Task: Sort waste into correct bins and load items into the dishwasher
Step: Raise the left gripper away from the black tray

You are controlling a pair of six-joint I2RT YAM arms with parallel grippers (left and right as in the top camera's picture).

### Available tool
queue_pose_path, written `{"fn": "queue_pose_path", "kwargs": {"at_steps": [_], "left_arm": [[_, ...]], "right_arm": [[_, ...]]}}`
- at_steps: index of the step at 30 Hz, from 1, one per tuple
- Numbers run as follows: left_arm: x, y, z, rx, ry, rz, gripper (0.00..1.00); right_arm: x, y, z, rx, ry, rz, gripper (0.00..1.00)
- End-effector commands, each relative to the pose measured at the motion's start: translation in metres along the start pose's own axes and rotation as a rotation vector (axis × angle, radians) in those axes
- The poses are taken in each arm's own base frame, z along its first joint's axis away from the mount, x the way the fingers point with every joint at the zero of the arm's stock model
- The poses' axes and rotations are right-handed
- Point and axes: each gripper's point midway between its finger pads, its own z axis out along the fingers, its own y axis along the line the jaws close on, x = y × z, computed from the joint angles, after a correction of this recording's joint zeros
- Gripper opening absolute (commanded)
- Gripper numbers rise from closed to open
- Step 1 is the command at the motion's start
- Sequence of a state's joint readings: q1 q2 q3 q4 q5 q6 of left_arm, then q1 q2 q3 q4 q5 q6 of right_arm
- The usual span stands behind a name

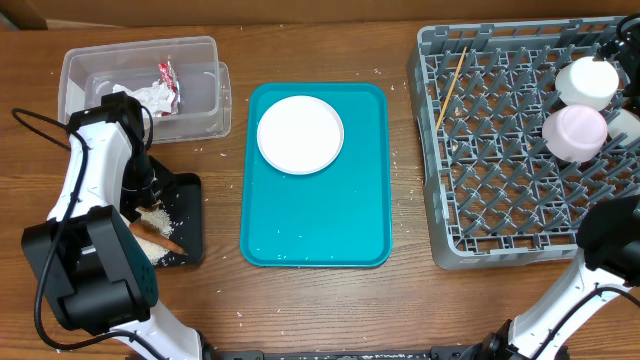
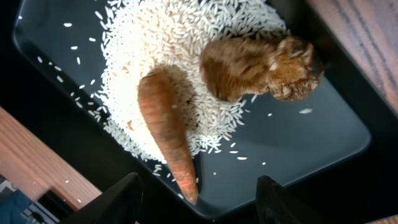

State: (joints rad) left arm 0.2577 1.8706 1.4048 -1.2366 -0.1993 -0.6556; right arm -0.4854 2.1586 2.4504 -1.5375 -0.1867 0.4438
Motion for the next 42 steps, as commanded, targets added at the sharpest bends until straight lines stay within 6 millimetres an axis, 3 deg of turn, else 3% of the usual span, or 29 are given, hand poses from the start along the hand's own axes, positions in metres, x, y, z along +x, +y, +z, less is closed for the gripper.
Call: {"fn": "queue_pose_path", "kwargs": {"at_steps": [1, 5, 13, 15, 16, 24, 25, 27, 37, 39, 42], "left_arm": [[-0.005, 0.004, -0.008, -0.018, -0.010, -0.005, 0.61], [-0.014, 0.001, -0.047, 0.033, -0.064, 0.005, 0.60], [-0.024, -0.028, -0.139, 0.271, -0.322, 0.056, 0.62], [-0.029, -0.031, -0.155, 0.313, -0.391, 0.048, 1.00], [-0.033, -0.032, -0.160, 0.324, -0.415, 0.042, 1.00], [-0.070, -0.026, -0.174, 0.339, -0.554, -0.044, 1.00], [-0.086, -0.024, -0.182, 0.345, -0.617, -0.082, 1.00], [-0.097, -0.026, -0.190, 0.370, -0.661, -0.105, 1.00], [-0.098, -0.029, -0.191, 0.386, -0.664, -0.103, 1.00], [-0.098, -0.029, -0.191, 0.386, -0.664, -0.103, 1.00], [-0.098, -0.029, -0.191, 0.386, -0.664, -0.103, 1.00]], "right_arm": [[-0.003, 0.003, -0.010, -0.019, -0.024, -0.003, 1.00], [-0.003, 0.003, -0.010, -0.019, -0.024, -0.003, 1.00], [-0.003, 0.003, -0.010, -0.019, -0.024, -0.003, 1.00], [-0.003, 0.003, -0.010, -0.019, -0.024, -0.003, 1.00], [-0.003, 0.003, -0.010, -0.019, -0.024, -0.003, 1.00], [-0.003, 0.003, -0.010, -0.019, -0.024, -0.003, 1.00], [-0.003, 0.003, -0.010, -0.019, -0.024, -0.003, 1.00], [-0.003, 0.003, -0.010, -0.019, -0.024, -0.003, 1.00], [-0.006, 0.007, -0.010, -0.033, -0.037, -0.007, 1.00], [-0.003, 0.023, -0.011, -0.124, -0.009, -0.015, 1.00], [0.021, 0.047, -0.017, -0.265, 0.111, -0.013, 1.00]]}}
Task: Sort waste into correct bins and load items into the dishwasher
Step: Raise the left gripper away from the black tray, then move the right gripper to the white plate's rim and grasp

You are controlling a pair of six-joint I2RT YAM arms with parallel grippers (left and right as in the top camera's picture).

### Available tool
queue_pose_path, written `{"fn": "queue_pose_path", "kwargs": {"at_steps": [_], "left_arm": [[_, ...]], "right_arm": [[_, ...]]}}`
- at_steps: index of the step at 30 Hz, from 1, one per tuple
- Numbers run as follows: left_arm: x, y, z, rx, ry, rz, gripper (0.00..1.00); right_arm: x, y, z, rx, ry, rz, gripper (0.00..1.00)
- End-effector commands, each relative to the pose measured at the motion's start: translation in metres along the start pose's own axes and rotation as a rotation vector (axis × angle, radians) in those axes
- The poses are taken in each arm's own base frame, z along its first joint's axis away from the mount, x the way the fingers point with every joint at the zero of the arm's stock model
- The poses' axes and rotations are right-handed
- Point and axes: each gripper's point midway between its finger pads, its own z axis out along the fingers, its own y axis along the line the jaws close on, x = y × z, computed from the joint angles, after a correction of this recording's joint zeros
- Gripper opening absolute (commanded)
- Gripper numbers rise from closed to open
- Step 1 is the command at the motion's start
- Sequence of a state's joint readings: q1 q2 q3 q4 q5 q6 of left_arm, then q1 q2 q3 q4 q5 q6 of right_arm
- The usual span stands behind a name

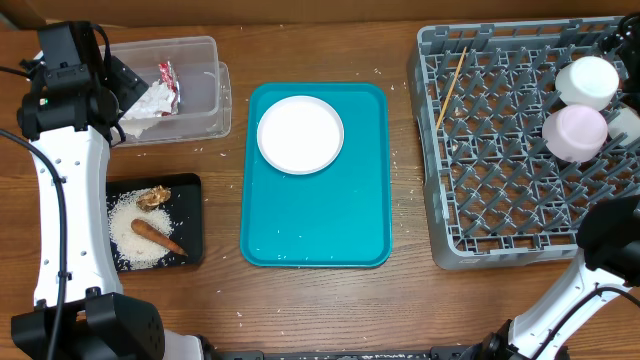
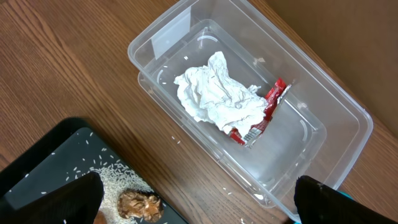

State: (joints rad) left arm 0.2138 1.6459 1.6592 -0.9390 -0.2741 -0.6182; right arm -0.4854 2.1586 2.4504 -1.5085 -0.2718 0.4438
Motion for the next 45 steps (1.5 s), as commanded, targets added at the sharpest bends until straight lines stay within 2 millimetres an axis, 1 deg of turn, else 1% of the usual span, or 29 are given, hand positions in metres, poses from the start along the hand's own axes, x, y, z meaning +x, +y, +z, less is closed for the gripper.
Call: {"fn": "queue_pose_path", "kwargs": {"at_steps": [1, 2, 3, 4, 5, 6, 8, 9, 12, 14, 16, 17, 18, 20, 21, 23, 28, 30, 31, 34, 36, 38, 40, 42, 45], "left_arm": [[-0.004, 0.002, 0.002, -0.017, -0.014, 0.011, 1.00], [-0.004, 0.002, 0.002, -0.017, -0.014, 0.011, 1.00], [-0.004, 0.002, 0.002, -0.017, -0.014, 0.011, 1.00], [-0.004, 0.002, 0.002, -0.017, -0.014, 0.011, 1.00], [-0.004, 0.002, 0.002, -0.017, -0.014, 0.011, 1.00], [-0.004, 0.002, 0.002, -0.017, -0.014, 0.011, 1.00], [-0.004, 0.002, 0.002, -0.017, -0.014, 0.011, 1.00], [-0.004, 0.002, 0.002, -0.017, -0.014, 0.011, 1.00], [-0.004, 0.002, 0.002, -0.017, -0.013, 0.011, 1.00], [-0.004, 0.002, 0.002, -0.017, -0.014, 0.011, 1.00], [-0.004, 0.002, 0.002, -0.017, -0.014, 0.011, 1.00], [-0.004, 0.002, 0.002, -0.017, -0.014, 0.011, 1.00], [-0.004, 0.002, 0.002, -0.017, -0.014, 0.011, 1.00], [-0.004, 0.002, 0.002, -0.017, -0.014, 0.011, 1.00], [-0.004, 0.002, 0.002, -0.017, -0.014, 0.011, 1.00], [-0.004, 0.002, 0.002, -0.017, -0.014, 0.011, 1.00], [-0.004, 0.002, 0.002, -0.017, -0.014, 0.011, 1.00], [-0.004, 0.002, 0.002, -0.017, -0.014, 0.011, 1.00], [-0.004, 0.002, 0.002, -0.017, -0.014, 0.011, 1.00], [-0.004, 0.002, 0.002, -0.017, -0.014, 0.011, 1.00], [-0.004, 0.002, 0.002, -0.017, -0.014, 0.011, 1.00], [-0.004, 0.002, 0.002, -0.017, -0.013, 0.011, 1.00], [-0.004, 0.002, 0.002, -0.017, -0.014, 0.011, 1.00], [-0.004, 0.002, 0.002, -0.017, -0.014, 0.011, 1.00], [-0.004, 0.002, 0.002, -0.017, -0.014, 0.011, 1.00]], "right_arm": [[0.030, 0.042, -0.015, -0.229, 0.140, -0.005, 1.00], [0.041, 0.056, -0.017, -0.289, 0.183, -0.026, 1.00], [0.050, 0.069, -0.018, -0.336, 0.210, -0.071, 1.00], [0.063, 0.083, -0.018, -0.373, 0.236, -0.134, 1.00], [0.071, 0.091, -0.016, -0.373, 0.249, -0.160, 1.00], [0.084, 0.101, -0.011, -0.355, 0.261, -0.201, 1.00], [0.108, 0.116, 0.001, -0.285, 0.259, -0.282, 1.00], [0.125, 0.126, 0.010, -0.219, 0.241, -0.328, 1.00], [0.159, 0.145, 0.028, -0.070, 0.173, -0.421, 1.00], [0.190, 0.164, 0.042, 0.012, 0.116, -0.501, 1.00], [0.214, 0.178, 0.052, 0.055, 0.072, -0.566, 1.00], [0.230, 0.188, 0.059, 0.069, 0.048, -0.604, 1.00], [0.241, 0.194, 0.066, 0.085, 0.026, -0.623, 1.00], [0.266, 0.205, 0.087, 0.124, -0.014, -0.634, 1.00], [0.282, 0.208, 0.101, 0.140, -0.018, -0.645, 1.00], [0.299, 0.209, 0.121, 0.155, 0.001, -0.668, 1.00], [0.317, 0.197, 0.163, 0.209, 0.051, -0.614, 1.00], [0.330, 0.192, 0.180, 0.207, 0.119, -0.611, 0.99], [0.338, 0.188, 0.189, 0.208, 0.164, -0.608, 0.97], [0.355, 0.177, 0.209, 0.222, 0.246, -0.610, 0.90], [0.364, 0.170, 0.219, 0.229, 0.290, -0.639, 0.88], [0.373, 0.165, 0.228, 0.234, 0.326, -0.665, 0.88], [0.380, 0.161, 0.232, 0.242, 0.353, -0.669, 0.88], [0.382, 0.157, 0.232, 0.251, 0.369, -0.669, 0.86], [0.384, 0.154, 0.232, 0.265, 0.376, -0.669, 0.79]]}}
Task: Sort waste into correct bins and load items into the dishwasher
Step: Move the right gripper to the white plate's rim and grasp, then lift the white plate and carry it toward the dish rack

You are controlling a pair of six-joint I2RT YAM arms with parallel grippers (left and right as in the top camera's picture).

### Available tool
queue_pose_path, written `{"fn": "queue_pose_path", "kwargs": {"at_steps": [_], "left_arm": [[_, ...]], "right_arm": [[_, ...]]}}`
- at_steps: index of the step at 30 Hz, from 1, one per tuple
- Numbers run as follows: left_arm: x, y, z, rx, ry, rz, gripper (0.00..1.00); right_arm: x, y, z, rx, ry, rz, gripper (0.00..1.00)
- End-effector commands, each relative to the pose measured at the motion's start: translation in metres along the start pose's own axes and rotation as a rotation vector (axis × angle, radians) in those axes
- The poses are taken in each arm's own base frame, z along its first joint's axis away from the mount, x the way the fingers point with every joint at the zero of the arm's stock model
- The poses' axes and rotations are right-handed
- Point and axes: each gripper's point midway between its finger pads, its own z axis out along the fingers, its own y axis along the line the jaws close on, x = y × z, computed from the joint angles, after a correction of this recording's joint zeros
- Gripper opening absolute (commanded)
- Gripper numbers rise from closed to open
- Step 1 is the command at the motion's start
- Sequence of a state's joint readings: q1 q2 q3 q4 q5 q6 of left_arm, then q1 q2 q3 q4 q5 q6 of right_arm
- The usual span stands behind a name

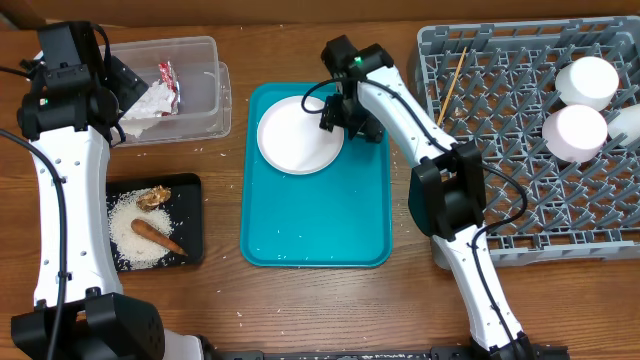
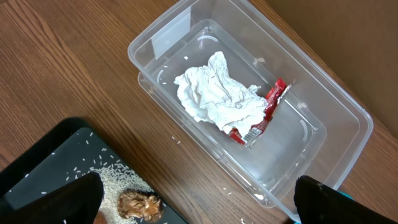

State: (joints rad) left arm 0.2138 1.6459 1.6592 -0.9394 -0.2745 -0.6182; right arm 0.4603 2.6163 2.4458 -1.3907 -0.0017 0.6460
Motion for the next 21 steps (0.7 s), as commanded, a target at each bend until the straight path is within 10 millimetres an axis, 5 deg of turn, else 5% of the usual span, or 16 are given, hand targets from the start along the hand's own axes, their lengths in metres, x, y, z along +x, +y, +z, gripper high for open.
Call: {"fn": "queue_pose_path", "kwargs": {"at_steps": [1, 7, 13, 17, 21], "left_arm": [[-0.004, 0.002, 0.002, -0.017, -0.014, 0.011, 1.00], [-0.004, 0.002, 0.002, -0.017, -0.014, 0.011, 1.00], [-0.004, 0.002, 0.002, -0.017, -0.014, 0.011, 1.00], [-0.004, 0.002, 0.002, -0.017, -0.014, 0.011, 1.00], [-0.004, 0.002, 0.002, -0.017, -0.014, 0.011, 1.00]], "right_arm": [[0.006, 0.005, -0.003, -0.018, 0.020, -0.013, 0.75], [0.015, 0.000, 0.011, 0.008, 0.052, -0.016, 0.49], [0.021, 0.002, 0.010, -0.006, 0.077, -0.016, 0.05], [0.022, -0.004, -0.008, -0.014, 0.098, 0.000, 0.04], [0.008, -0.015, -0.048, -0.030, 0.045, -0.014, 0.04]]}}
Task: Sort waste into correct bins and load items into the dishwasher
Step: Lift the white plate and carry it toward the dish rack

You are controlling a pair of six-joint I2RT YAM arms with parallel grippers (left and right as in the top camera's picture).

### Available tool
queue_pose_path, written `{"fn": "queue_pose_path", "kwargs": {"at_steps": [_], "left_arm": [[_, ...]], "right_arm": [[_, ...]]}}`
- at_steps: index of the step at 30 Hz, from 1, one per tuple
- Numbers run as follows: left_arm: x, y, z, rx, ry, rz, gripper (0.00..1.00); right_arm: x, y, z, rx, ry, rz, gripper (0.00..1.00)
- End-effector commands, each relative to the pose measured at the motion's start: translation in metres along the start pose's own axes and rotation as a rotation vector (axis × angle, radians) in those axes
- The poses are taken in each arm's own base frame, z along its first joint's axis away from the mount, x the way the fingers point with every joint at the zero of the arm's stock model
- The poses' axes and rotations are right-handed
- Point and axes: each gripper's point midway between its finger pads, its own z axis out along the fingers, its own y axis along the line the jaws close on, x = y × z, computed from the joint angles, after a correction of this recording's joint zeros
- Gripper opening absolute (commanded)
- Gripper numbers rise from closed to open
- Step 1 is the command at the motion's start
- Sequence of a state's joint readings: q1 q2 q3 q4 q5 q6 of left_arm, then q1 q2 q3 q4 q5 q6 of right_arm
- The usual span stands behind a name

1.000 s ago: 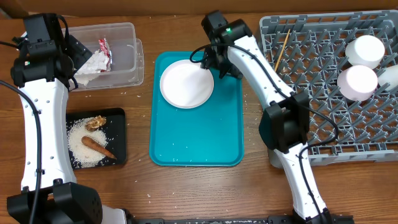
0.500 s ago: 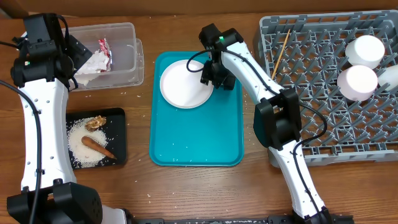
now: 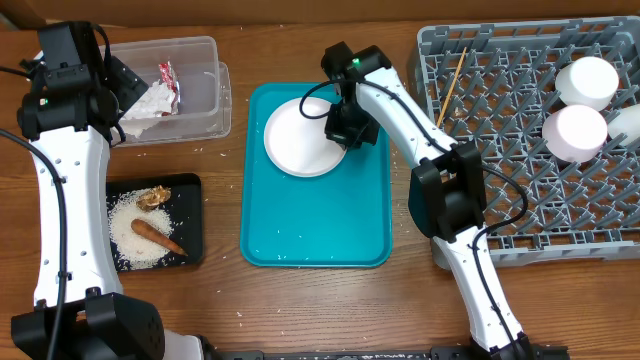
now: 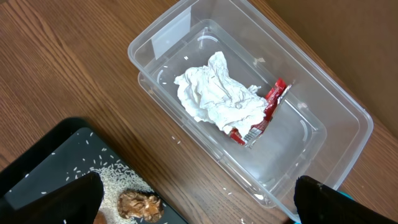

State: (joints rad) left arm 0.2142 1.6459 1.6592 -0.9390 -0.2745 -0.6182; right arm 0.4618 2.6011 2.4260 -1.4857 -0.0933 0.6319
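A white plate [image 3: 298,140] lies on the teal tray [image 3: 320,220]. My right gripper [image 3: 346,127] sits on the plate's right rim, shut on it as far as the overhead view tells. High over the table's left side, my left gripper [image 4: 198,204] is open and holds nothing. Below it stands the clear bin [image 4: 163,34] with a crumpled white tissue [image 4: 217,96] and a red wrapper [image 4: 272,102]. The black tray [image 3: 190,192] holds rice, a carrot [image 3: 158,236] and a brown food lump [image 4: 140,205].
The grey dish rack [image 3: 520,150] fills the right side. It carries a white cup [image 3: 590,80], a pink cup [image 3: 575,130] and a chopstick [image 3: 450,88]. Loose rice grains dot the wood around the bins.
The white plate has shifted a little to the right and toward the front on the teal tray, along with my right gripper at its rim. The left arm has not moved.
At first my left gripper hung open low over the rice, carrot and lump in the black tray, with the right arm off to the right. Then it was raised over the clear bin. Later the right gripper was at the plate's rim, and now the plate has shifted.
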Motion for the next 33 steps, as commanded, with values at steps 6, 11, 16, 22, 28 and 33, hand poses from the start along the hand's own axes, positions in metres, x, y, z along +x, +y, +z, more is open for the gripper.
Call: {"fn": "queue_pose_path", "kwargs": {"at_steps": [6, 11, 16, 22, 28, 33], "left_arm": [[-0.004, 0.002, 0.002, -0.017, -0.013, 0.011, 1.00], [-0.004, 0.002, 0.002, -0.017, -0.013, 0.011, 1.00], [-0.004, 0.002, 0.002, -0.017, -0.013, 0.011, 1.00], [-0.004, 0.002, 0.002, -0.017, -0.013, 0.011, 1.00], [-0.004, 0.002, 0.002, -0.017, -0.013, 0.011, 1.00], [-0.004, 0.002, 0.002, -0.017, -0.013, 0.011, 1.00]], "right_arm": [[-0.045, -0.082, -0.151, 0.089, -0.338, 0.097, 0.04], [-0.064, -0.161, -0.231, 0.170, -0.532, 0.190, 0.04], [-0.076, -0.248, -0.272, 0.348, -0.654, 0.353, 0.04], [-0.083, -0.320, -0.289, 0.579, -0.698, 0.435, 0.04], [-0.107, -0.333, -0.284, 0.625, -0.697, 0.306, 0.04], [-0.122, -0.331, -0.271, 0.640, -0.696, 0.252, 0.04]]}}
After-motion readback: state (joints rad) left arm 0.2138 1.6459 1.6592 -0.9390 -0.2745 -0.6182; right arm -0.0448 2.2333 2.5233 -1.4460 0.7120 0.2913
